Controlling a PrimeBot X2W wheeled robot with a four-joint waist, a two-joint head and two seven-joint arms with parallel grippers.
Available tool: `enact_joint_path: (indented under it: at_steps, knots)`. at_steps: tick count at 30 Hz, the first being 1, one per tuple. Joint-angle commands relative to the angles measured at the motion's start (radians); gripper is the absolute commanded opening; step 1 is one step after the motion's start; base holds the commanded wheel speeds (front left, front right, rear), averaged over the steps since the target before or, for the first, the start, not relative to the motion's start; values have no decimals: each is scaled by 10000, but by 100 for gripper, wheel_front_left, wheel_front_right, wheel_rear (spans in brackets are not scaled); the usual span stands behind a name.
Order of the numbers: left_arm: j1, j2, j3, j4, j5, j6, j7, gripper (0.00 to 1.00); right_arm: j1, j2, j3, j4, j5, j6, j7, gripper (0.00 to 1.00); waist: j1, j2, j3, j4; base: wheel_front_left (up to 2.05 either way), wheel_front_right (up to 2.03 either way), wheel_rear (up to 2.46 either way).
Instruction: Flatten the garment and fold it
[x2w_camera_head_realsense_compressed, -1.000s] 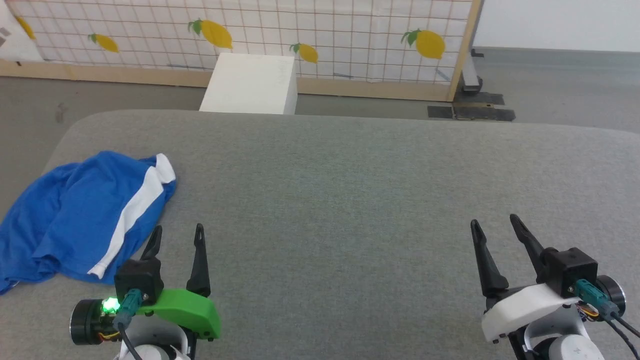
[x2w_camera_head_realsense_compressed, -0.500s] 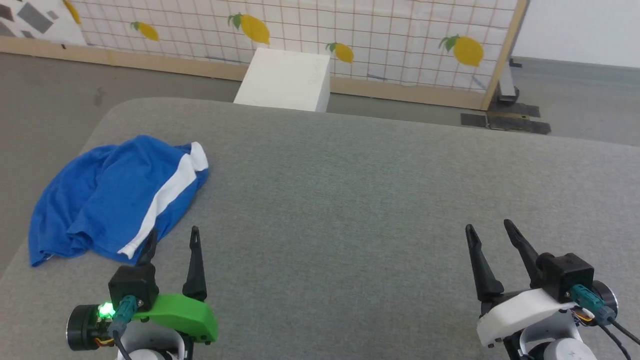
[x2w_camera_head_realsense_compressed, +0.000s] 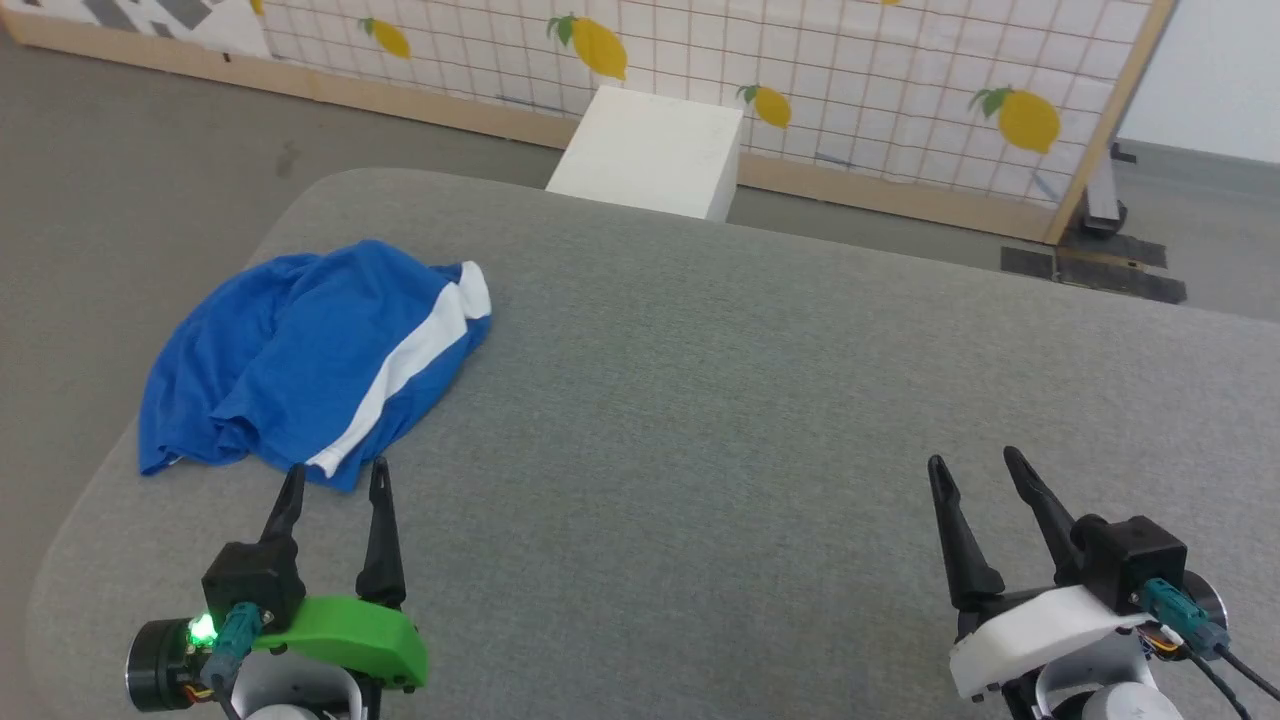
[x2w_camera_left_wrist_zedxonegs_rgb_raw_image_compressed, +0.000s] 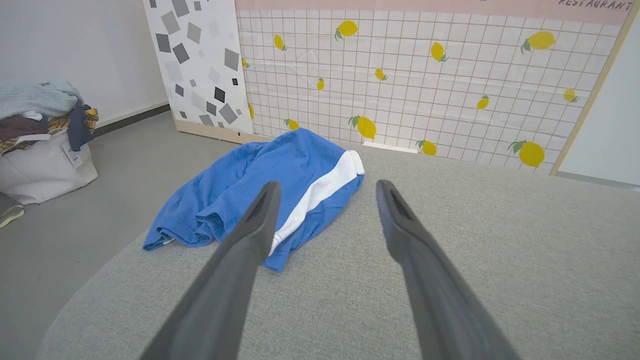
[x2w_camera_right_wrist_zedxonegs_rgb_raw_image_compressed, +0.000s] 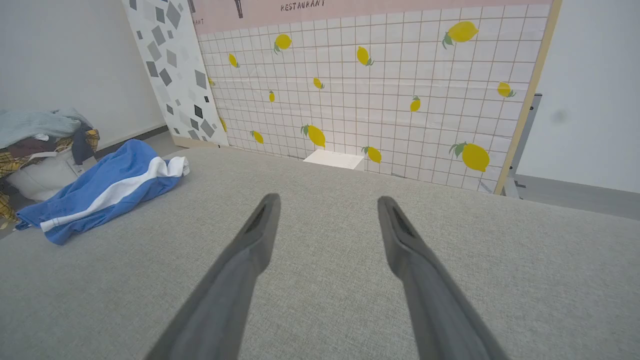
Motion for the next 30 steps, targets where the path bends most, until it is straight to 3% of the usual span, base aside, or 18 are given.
enact_joint_path:
  at_steps: [1,30]
  knots:
    - [176,-29,50,18,-29,-57,-106,100,102,2,30,65,106,-9,-120,100,0,0,-8,209,0,0,0]
    - [291,-40,207,87,-137,-25,-697,100,108,3,267,451,242,-12,-707,100,0,0,-15,1585,0,0,0]
